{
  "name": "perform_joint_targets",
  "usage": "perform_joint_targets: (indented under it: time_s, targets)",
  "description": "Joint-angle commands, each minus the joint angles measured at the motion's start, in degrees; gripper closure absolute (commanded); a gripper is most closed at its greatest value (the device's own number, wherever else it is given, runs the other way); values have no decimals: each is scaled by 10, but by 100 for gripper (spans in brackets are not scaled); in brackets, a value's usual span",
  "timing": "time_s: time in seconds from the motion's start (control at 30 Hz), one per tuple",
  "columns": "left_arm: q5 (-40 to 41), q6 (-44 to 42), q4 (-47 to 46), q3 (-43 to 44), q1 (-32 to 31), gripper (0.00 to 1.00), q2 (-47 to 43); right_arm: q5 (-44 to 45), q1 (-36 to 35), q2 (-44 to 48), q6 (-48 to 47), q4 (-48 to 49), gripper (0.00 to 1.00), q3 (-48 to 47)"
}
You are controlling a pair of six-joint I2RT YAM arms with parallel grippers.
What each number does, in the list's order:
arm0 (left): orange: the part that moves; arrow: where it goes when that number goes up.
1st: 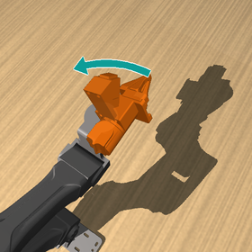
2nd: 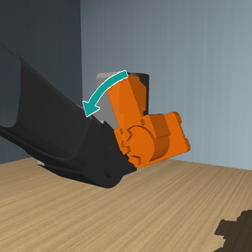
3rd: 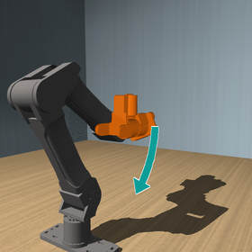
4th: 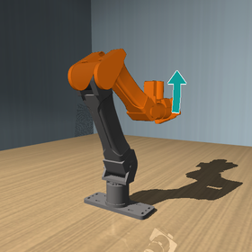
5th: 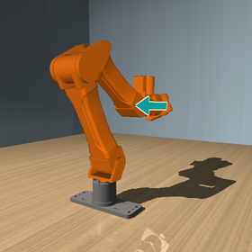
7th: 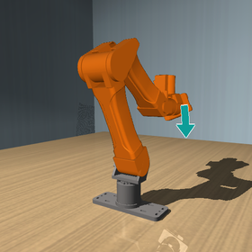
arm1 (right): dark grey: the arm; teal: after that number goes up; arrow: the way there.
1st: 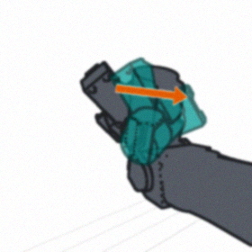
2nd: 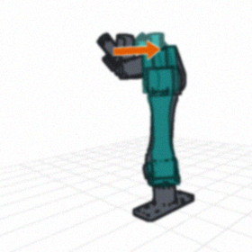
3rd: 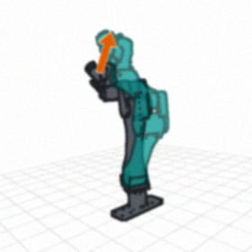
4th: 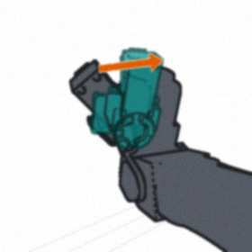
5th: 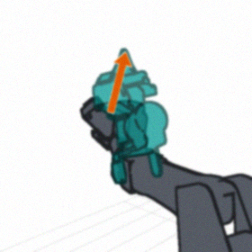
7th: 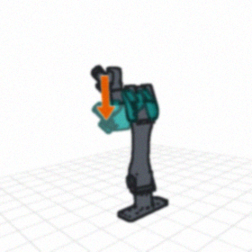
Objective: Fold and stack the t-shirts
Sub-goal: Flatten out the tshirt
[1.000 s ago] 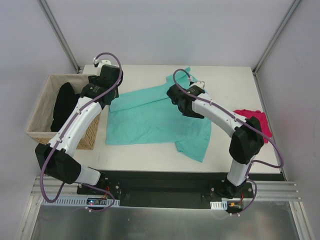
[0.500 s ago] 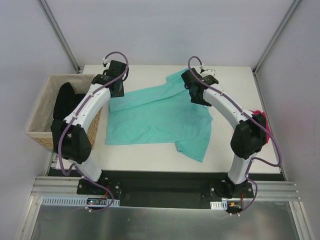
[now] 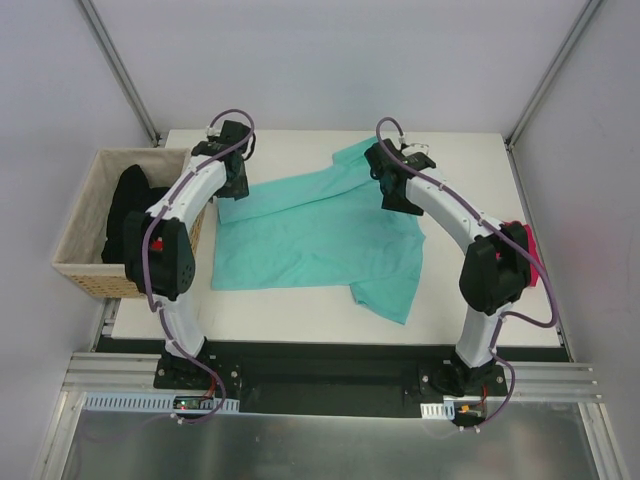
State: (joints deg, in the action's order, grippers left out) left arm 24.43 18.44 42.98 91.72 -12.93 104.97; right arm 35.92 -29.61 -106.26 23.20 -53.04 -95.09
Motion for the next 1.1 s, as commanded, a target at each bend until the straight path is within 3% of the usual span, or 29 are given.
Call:
perform_joint_targets:
  time_s: [0.0, 0.33, 1.07]
  targets:
    - [-16, 23, 13, 71, 21, 42, 59, 0, 9, 27, -16, -1, 45, 1]
    - [-48, 31, 13, 169, 40, 46, 148, 14, 34, 51, -25, -13, 45, 14]
    - [-77, 69, 51, 184, 79, 46, 223, 1, 47, 12, -32, -29, 45, -34]
